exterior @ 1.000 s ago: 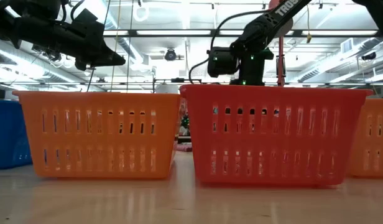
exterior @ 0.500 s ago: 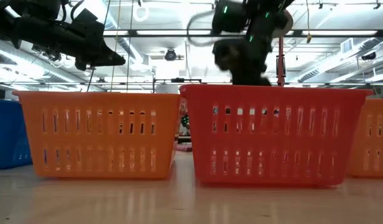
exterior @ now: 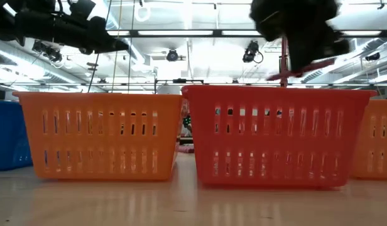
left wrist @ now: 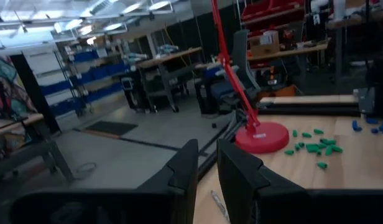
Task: Sort crayons
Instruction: Put the red crayon into the right orange bin
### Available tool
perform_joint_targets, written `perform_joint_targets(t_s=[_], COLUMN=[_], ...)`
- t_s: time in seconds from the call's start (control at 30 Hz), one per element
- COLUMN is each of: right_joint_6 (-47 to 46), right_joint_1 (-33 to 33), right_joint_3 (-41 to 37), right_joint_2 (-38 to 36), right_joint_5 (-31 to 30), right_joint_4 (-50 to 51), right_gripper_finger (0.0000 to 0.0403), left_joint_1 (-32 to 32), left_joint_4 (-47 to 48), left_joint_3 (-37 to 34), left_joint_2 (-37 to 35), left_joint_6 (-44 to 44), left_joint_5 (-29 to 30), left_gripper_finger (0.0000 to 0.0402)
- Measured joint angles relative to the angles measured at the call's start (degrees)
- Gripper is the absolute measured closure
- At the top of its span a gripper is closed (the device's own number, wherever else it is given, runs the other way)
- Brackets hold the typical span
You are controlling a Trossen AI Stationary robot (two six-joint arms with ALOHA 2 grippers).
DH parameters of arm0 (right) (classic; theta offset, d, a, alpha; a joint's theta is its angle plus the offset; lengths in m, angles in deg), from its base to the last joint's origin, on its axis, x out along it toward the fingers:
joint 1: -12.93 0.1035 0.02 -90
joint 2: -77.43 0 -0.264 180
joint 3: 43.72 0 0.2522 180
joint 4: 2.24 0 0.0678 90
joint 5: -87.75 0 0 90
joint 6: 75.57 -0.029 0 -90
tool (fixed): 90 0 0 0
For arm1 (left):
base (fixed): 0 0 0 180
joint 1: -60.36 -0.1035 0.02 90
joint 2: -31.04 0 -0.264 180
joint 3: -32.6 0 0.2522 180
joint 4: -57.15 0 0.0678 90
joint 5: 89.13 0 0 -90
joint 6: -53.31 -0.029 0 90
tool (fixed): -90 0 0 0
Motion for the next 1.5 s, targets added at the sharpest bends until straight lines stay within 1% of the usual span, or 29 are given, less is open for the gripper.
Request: perform_joint_targets(t_s=[0.17, 0.3, 0.47, 0.7, 0.83, 1.0, 1.17, 1.4, 1.5], right_joint_6=[-12.3, -18.9, -22.2, -22.6, -22.3, -17.9, -13.2, -5.6, 0.3], right_joint_1=[7.0, 9.8, 10.3, 7.6, 6.1, 3.6, 0.6, -4.2, -5.9], right_joint_3=[-0.1, -0.1, -0.1, -0.1, -0.1, -0.1, -0.1, -0.1, -0.1], right_joint_2=[2.8, 6.7, 11.3, 14.4, 14.2, 13.9, 14.0, 14.0, 14.0], right_joint_5=[-2.4, -3.5, -2.6, -2.3, -4.7, -5.3, -6.3, -7.2, -7.3], right_joint_4=[-0.4, -0.2, 0.3, 2.5, 6.3, 11.5, 14.1, 13.8, 11.9], right_gripper_finger=[0.0364, 0.0364, 0.0362, 0.0362, 0.0362, 0.0362, 0.0360, 0.0360, 0.0359], left_joint_1=[0.0, 0.0, 0.0, 0.0, 0.1, 0.4, 0.4, 0.4, 0.4], left_joint_4=[-2.8, -3.5, -3.9, -3.6, -1.1, 0.6, 0.7, 1.3, 1.3], left_joint_3=[0.0, 0.0, 0.0, 0.0, 0.0, 0.0, 0.0, 0.0, 0.0], left_joint_2=[0.0, 0.0, 0.0, 0.0, 0.0, 0.0, 0.0, 0.0, 0.0], left_joint_6=[0.3, 3.2, 5.7, 12.7, 14.5, 14.5, 14.4, 14.3, 14.3], left_joint_5=[0.0, 0.0, 0.0, 0.0, 0.0, 0.0, 0.0, 0.0, 0.0], left_gripper_finger=[0.0331, 0.0331, 0.0331, 0.0331, 0.0331, 0.0331, 0.0331, 0.0331, 0.0331])
